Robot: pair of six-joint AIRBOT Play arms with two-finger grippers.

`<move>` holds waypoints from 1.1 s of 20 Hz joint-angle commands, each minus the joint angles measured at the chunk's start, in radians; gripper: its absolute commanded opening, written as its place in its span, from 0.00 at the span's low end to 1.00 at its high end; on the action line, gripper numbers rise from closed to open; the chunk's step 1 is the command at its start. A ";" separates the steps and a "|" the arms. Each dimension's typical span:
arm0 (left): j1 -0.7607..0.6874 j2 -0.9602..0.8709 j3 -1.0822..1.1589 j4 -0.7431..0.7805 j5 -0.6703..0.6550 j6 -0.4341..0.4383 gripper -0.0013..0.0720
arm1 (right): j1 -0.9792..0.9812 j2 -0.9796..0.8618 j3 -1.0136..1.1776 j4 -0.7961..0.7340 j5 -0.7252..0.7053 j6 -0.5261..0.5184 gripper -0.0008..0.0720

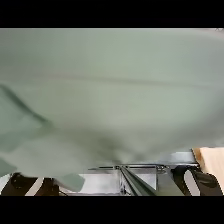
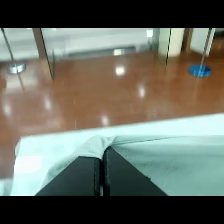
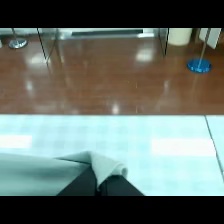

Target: Fold the shirts.

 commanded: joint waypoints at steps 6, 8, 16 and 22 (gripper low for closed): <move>-0.007 -0.280 -0.426 0.025 0.144 -0.037 0.04 | 0.001 -0.074 -0.538 0.056 -0.208 -0.077 0.05; -0.007 -0.423 -0.438 0.025 0.285 -0.048 0.04 | 0.001 -0.203 -0.627 0.092 -0.343 -0.122 0.05; 0.036 -1.077 -0.174 0.025 0.683 -0.213 0.04 | 0.002 -1.007 -0.440 0.369 -0.625 -0.296 0.05; 0.058 -1.382 0.106 -0.049 0.626 -0.292 0.04 | 0.002 -1.346 -0.163 0.472 -0.609 -0.277 0.05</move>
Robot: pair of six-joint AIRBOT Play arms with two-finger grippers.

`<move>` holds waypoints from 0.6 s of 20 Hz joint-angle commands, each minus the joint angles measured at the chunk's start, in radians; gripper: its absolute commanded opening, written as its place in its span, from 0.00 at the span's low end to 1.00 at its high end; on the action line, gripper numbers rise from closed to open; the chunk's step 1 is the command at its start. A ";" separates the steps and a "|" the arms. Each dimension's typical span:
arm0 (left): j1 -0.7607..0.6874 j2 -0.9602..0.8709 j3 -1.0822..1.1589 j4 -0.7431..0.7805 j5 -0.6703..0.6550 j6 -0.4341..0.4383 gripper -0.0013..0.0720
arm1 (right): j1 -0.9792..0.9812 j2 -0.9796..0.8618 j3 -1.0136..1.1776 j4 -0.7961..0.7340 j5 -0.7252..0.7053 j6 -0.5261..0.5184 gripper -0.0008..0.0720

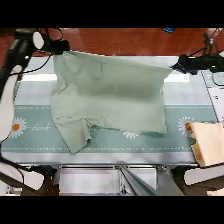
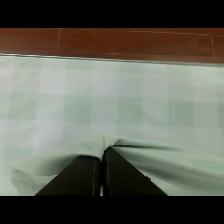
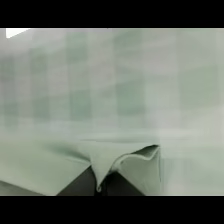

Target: Fold the shirts.

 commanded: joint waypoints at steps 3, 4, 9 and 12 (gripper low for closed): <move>0.029 -0.142 0.120 -0.121 -0.159 -0.034 0.04 | -0.002 -0.152 0.104 0.068 0.074 -0.008 0.05; 0.045 -0.131 0.127 -0.122 -0.230 -0.020 0.04 | -0.009 -0.141 0.104 0.061 0.127 -0.032 0.05; 0.117 -0.092 0.119 -0.247 -0.615 0.213 0.04 | -0.020 -0.078 0.093 -0.097 0.411 -0.047 0.05; 0.121 -0.092 0.022 -0.276 -0.673 0.238 0.04 | -0.006 -0.058 0.001 -0.122 0.432 -0.039 0.05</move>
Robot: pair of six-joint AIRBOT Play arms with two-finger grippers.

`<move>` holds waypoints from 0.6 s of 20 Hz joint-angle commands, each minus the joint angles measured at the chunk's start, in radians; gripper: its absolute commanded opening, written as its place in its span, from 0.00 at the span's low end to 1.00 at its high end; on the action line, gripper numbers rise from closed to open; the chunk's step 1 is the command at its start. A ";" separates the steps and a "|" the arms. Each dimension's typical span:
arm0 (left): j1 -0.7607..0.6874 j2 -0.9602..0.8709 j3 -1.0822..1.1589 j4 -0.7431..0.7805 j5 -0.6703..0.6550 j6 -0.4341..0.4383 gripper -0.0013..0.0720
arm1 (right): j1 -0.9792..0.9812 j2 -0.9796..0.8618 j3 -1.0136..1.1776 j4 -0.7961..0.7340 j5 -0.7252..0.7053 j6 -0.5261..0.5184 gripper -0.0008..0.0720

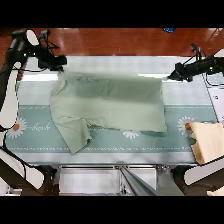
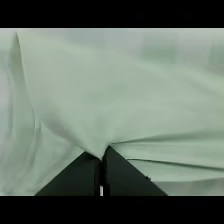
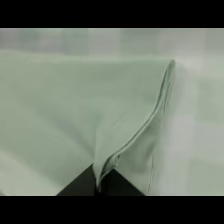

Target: Fold the shirts.

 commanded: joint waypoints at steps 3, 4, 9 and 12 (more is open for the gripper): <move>0.015 0.003 -0.155 -0.060 -0.152 0.070 0.04 | 0.040 0.019 -0.160 -0.072 0.053 -0.002 0.05; 0.014 0.003 -0.177 -0.060 -0.151 0.068 0.04 | 0.053 0.019 -0.188 -0.080 0.020 -0.001 0.05; 0.022 0.021 -0.206 -0.032 -0.198 0.074 0.72 | 0.061 0.039 -0.202 -0.074 -0.049 0.068 0.57; 0.066 0.127 -0.219 0.024 -0.196 0.043 0.72 | -0.025 0.163 -0.189 -0.140 0.022 0.070 0.57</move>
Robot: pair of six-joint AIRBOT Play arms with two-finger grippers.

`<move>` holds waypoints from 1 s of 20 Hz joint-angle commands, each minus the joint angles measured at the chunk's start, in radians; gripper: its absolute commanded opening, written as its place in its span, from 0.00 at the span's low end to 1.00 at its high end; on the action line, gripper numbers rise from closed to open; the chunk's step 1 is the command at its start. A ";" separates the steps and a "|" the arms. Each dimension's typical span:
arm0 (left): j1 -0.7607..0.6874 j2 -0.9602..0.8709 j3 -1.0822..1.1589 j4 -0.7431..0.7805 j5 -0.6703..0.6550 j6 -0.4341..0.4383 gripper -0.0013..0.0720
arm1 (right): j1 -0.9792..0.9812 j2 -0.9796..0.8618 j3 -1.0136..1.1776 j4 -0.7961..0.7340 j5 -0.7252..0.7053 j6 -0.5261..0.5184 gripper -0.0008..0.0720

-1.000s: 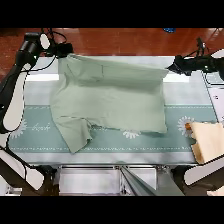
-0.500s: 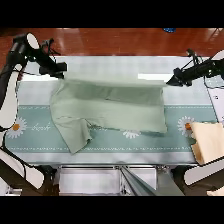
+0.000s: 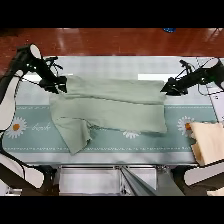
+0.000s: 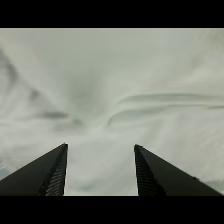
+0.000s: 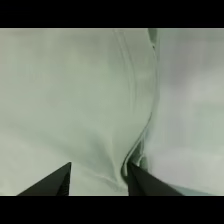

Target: Fold the shirts.

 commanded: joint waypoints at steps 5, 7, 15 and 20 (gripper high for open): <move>0.188 0.542 -0.537 0.080 0.275 -0.168 0.71 | -0.250 0.428 -0.285 -0.138 -0.065 0.017 0.57; 0.291 0.701 -0.798 -0.025 0.344 -0.154 0.71 | -0.315 0.568 -0.492 -0.019 -0.146 -0.034 0.57; 0.584 0.827 -1.263 -0.509 0.338 0.153 0.71 | -0.325 0.764 -0.887 0.297 -0.219 -0.190 0.57; 0.490 0.786 -1.295 -0.535 0.458 0.160 0.71 | -0.325 0.764 -0.887 0.301 -0.215 -0.190 0.57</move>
